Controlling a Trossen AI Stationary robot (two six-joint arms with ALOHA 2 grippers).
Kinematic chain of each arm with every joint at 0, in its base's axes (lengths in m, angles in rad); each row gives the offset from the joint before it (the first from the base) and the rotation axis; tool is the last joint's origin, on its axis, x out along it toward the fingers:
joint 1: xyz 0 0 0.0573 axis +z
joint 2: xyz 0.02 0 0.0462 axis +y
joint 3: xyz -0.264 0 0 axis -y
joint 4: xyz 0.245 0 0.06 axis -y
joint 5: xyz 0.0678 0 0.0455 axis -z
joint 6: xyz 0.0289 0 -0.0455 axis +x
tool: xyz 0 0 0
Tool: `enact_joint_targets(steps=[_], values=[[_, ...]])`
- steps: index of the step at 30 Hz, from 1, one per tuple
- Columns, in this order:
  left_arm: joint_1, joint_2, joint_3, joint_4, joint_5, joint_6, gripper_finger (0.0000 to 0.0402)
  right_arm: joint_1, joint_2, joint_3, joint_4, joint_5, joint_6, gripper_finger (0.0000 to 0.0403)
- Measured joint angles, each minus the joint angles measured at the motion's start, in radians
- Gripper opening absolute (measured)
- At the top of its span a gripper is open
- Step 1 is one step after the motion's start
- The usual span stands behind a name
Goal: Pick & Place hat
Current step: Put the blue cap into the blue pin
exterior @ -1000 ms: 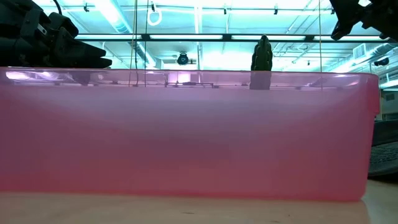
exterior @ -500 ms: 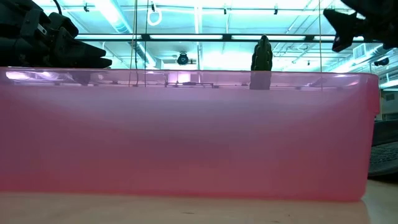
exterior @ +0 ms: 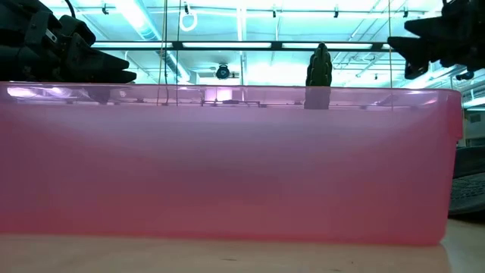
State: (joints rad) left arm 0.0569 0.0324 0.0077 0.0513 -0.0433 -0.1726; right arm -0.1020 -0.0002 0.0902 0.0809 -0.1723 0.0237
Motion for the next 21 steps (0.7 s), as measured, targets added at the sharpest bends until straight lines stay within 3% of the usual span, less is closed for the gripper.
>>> enact_joint_targets(steps=[7,15,21], values=[[0.0,0.0,0.0,0.0,0.0,0.0,0.0165,0.0,0.0,-0.001,-0.112,0.005,-0.023,0.0198],[0.0,0.0,0.0,0.0,0.0,0.0,0.0165,-0.001,0.001,-0.074,-0.03,0.156,0.016,0.0198],[0.0,0.0,0.0,0.0,0.0,0.0,0.0165,-0.001,0.0,-0.073,-0.052,0.121,-0.004,0.0198]])
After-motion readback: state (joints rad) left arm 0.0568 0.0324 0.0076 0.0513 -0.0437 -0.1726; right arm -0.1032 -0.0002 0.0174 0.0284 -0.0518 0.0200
